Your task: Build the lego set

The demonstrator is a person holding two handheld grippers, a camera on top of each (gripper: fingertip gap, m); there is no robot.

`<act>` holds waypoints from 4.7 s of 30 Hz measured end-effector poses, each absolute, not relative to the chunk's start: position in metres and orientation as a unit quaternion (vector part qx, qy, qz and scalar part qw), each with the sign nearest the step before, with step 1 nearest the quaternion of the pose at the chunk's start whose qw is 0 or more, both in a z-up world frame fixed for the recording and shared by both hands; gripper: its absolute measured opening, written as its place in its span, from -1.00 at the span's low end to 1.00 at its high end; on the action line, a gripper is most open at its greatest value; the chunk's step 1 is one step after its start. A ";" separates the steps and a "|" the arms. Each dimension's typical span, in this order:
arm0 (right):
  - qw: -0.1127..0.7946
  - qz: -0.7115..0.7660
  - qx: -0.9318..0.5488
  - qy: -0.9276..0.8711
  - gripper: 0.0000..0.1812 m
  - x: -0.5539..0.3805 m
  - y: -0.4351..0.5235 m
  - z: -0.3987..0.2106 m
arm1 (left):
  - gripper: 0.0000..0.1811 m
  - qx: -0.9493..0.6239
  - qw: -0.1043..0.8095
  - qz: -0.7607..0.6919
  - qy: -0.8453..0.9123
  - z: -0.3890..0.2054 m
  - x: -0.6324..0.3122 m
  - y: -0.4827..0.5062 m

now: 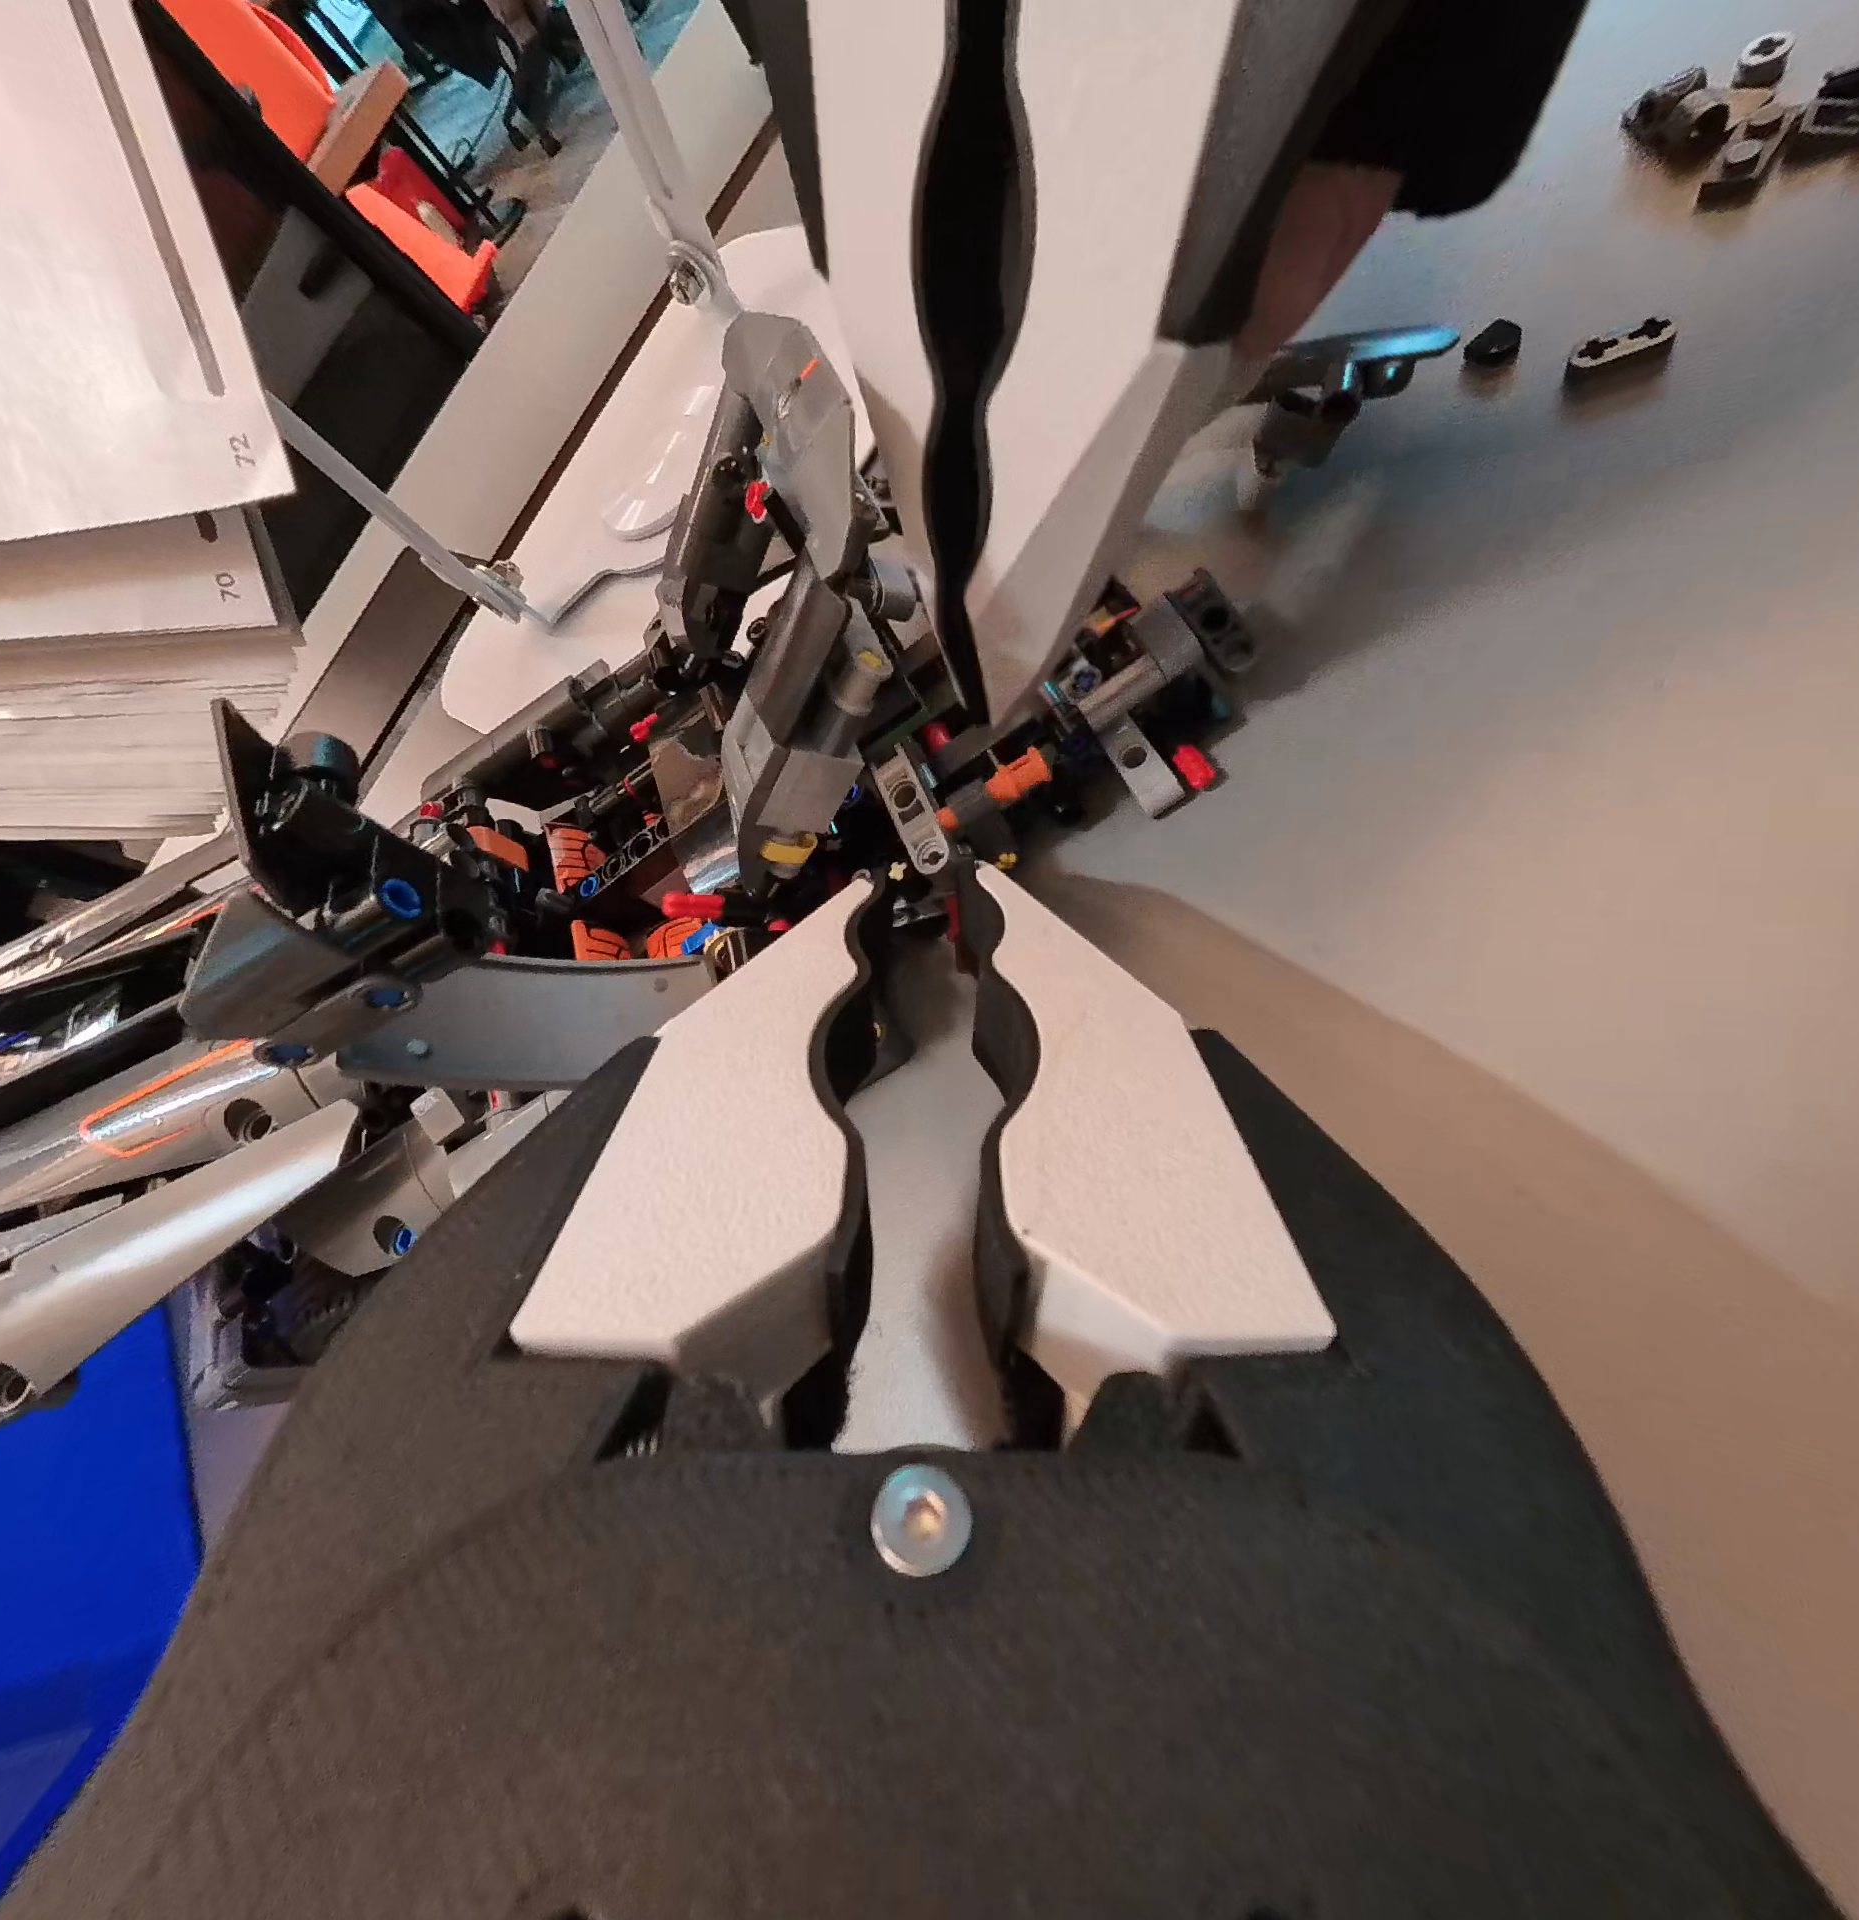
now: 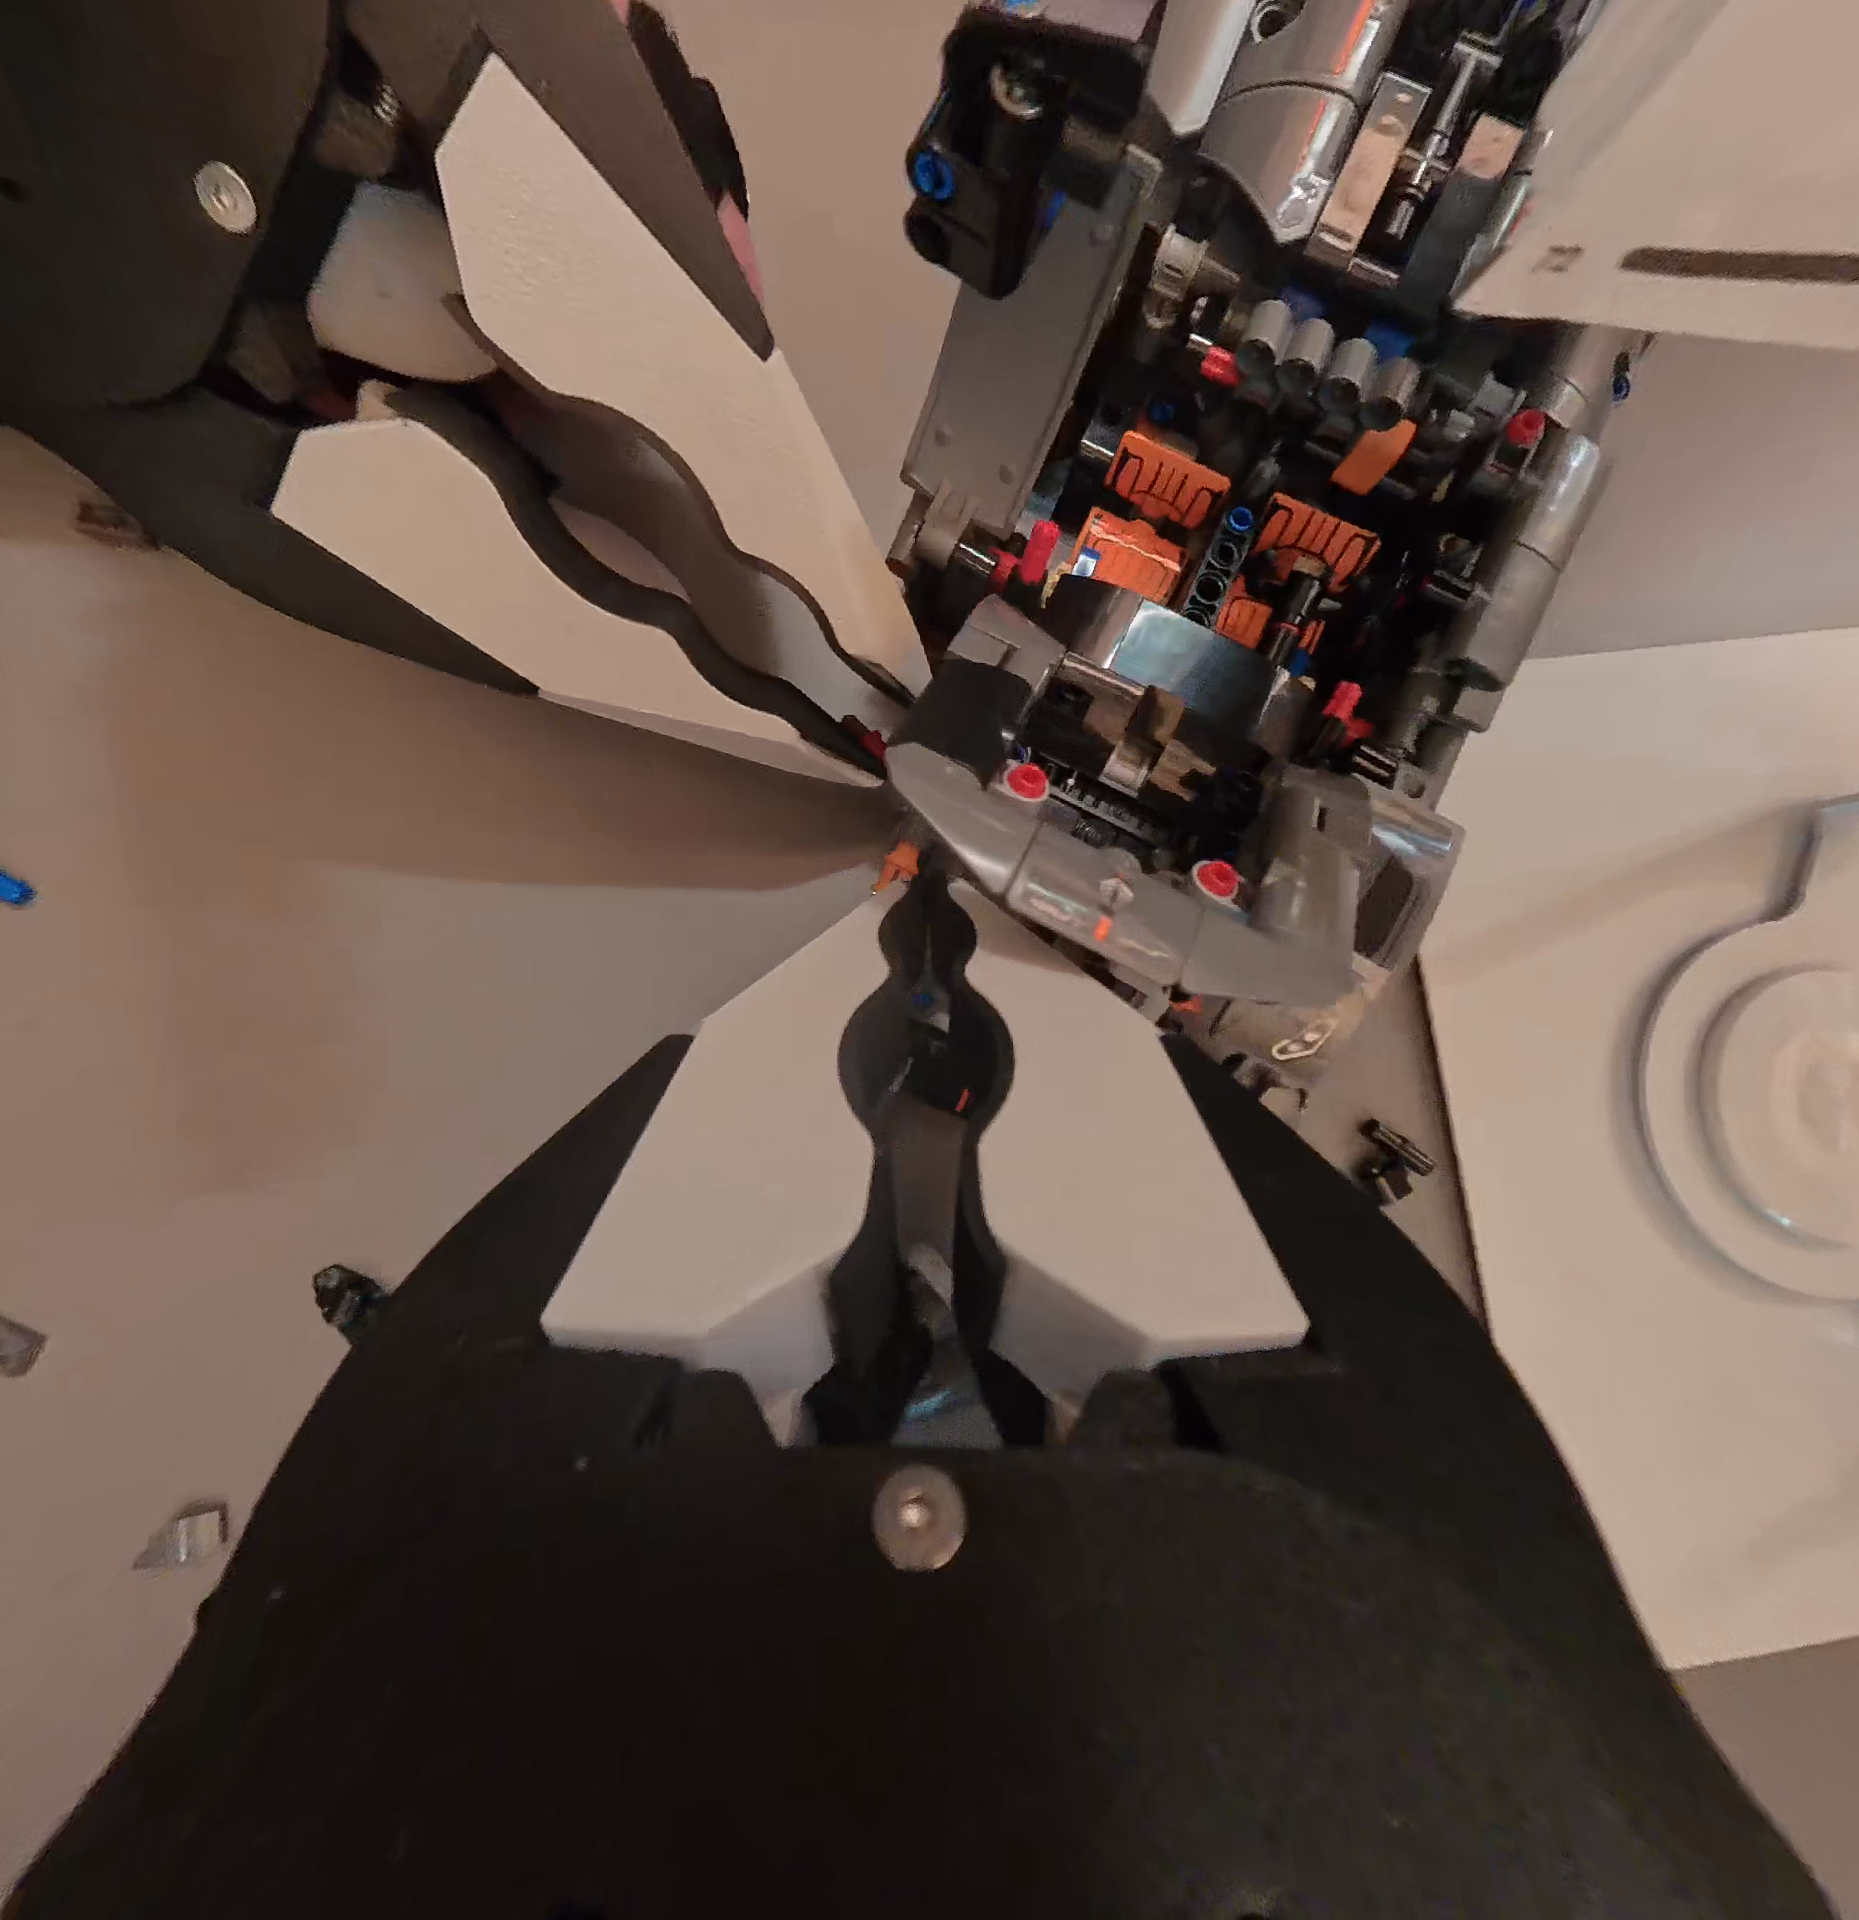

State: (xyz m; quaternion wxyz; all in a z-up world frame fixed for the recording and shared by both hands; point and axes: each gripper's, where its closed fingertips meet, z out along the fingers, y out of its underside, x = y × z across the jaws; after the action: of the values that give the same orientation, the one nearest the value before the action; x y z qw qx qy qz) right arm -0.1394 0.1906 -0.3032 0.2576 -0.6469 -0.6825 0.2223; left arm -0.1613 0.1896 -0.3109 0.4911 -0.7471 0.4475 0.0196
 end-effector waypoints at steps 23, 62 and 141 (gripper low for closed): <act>0.261 0.173 -0.648 -0.694 -0.95 -0.147 0.184 -0.322 | -0.88 -0.743 0.494 0.036 0.450 -0.310 -0.160 0.191; 0.268 0.196 -0.661 -0.673 -0.95 -0.135 0.184 -0.321 | -0.90 -0.730 0.499 0.021 0.466 -0.310 -0.146 0.188; 0.297 0.214 -0.662 -0.654 -0.73 -0.140 0.165 -0.308 | -0.91 -0.711 0.498 -0.024 0.496 -0.309 -0.136 0.178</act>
State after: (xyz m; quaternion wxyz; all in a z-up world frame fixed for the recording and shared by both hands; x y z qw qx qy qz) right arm -0.1396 0.1647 -0.3083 0.2965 -0.6621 -0.6543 0.2136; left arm -0.1357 0.1785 -0.3089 0.4984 -0.7105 0.4962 -0.0237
